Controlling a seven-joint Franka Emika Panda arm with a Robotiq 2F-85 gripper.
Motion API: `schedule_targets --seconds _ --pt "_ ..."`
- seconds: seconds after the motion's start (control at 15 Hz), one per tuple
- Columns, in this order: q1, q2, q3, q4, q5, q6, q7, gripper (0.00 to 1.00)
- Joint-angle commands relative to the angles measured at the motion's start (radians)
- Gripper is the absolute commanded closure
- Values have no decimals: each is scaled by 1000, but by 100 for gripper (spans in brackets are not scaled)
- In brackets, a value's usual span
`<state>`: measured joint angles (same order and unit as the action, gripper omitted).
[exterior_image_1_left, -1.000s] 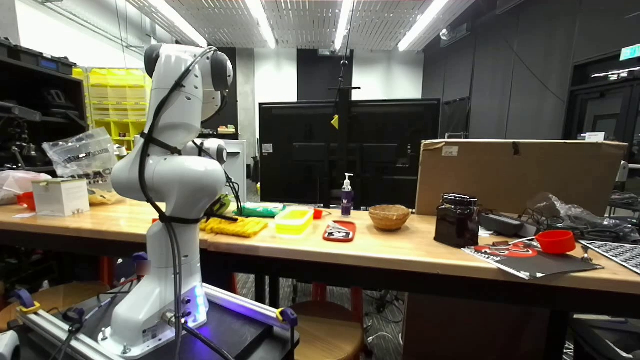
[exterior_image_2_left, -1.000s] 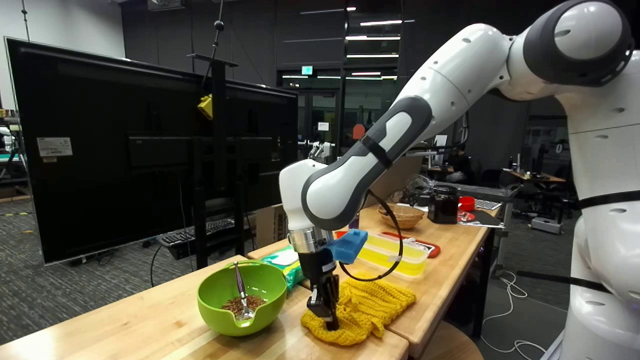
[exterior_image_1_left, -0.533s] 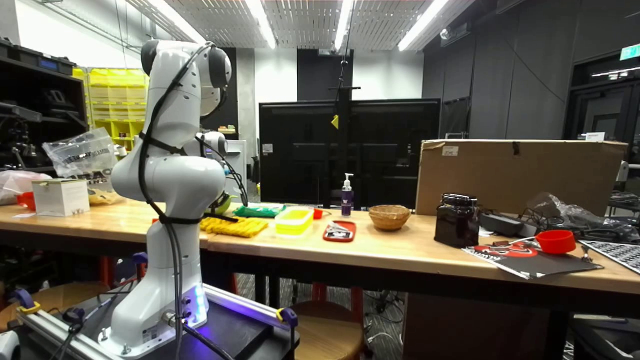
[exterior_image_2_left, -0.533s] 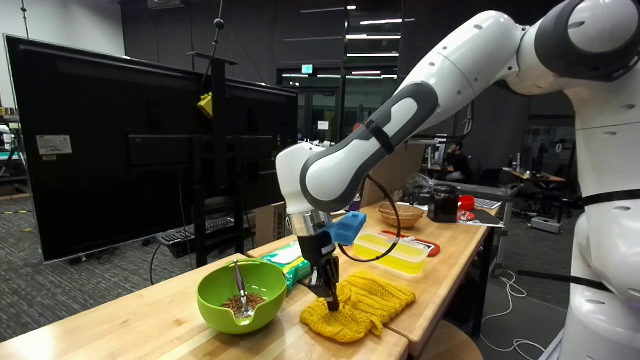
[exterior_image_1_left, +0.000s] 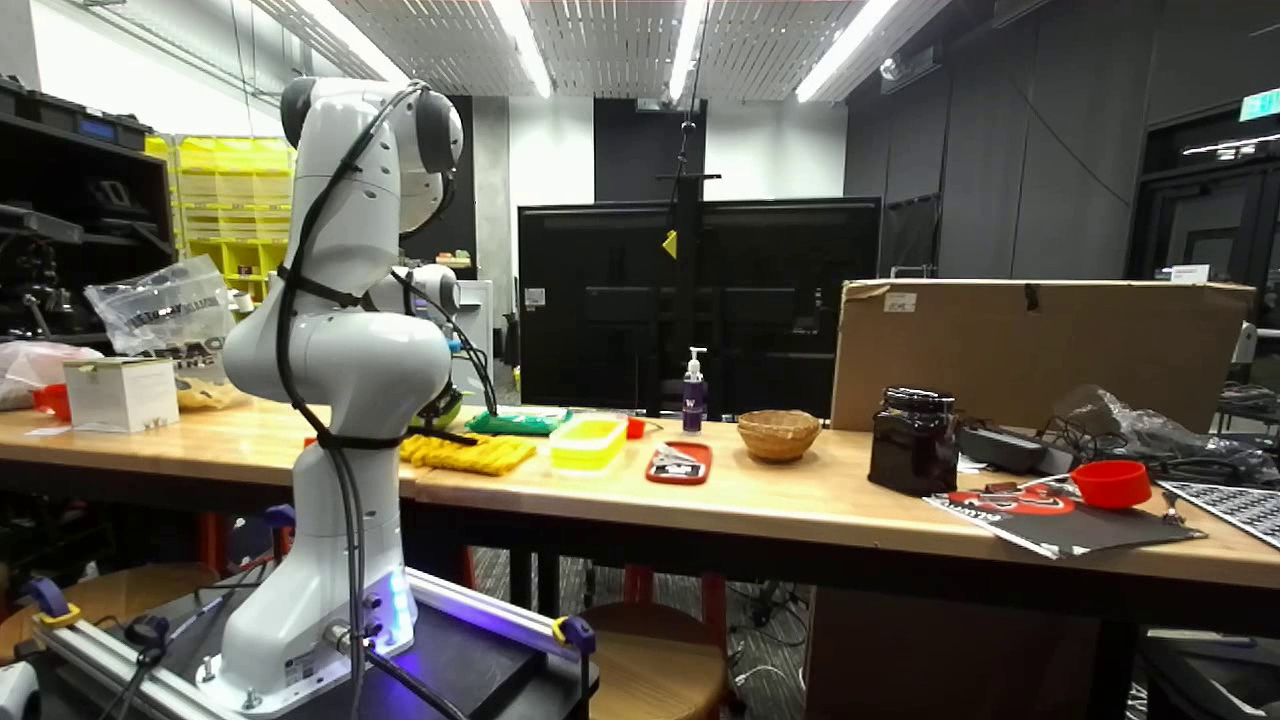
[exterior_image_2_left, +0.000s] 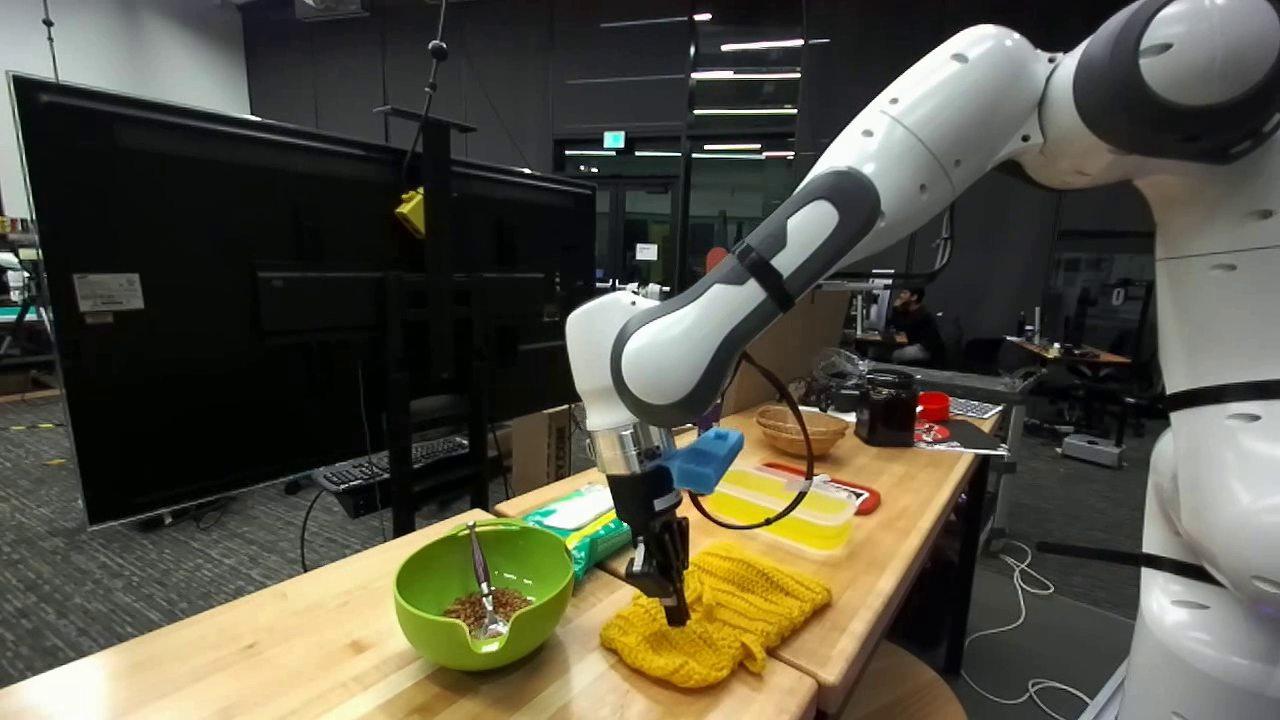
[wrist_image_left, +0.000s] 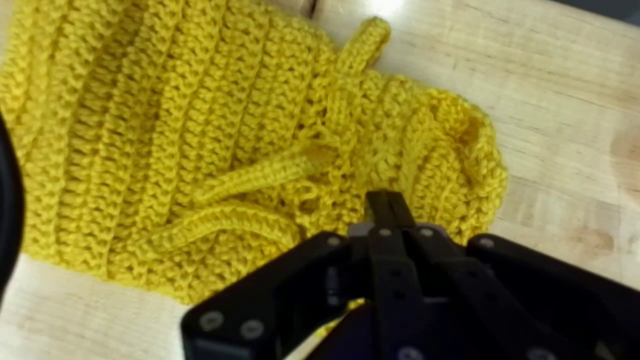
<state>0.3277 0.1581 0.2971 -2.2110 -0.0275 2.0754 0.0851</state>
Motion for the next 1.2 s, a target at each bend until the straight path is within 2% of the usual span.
schedule_targets --seconds 0.0,0.27,0.6,0.87,1.13 --pt "-3 -12 6 -76 50 69 5 100" --pt "1 5 13 -127 95 153 0 100" --pt "3 20 22 -115 156 188 -18 100" --pt "5 31 31 -99 177 179 -17 100" --pt "10 6 17 -81 105 104 35 100"
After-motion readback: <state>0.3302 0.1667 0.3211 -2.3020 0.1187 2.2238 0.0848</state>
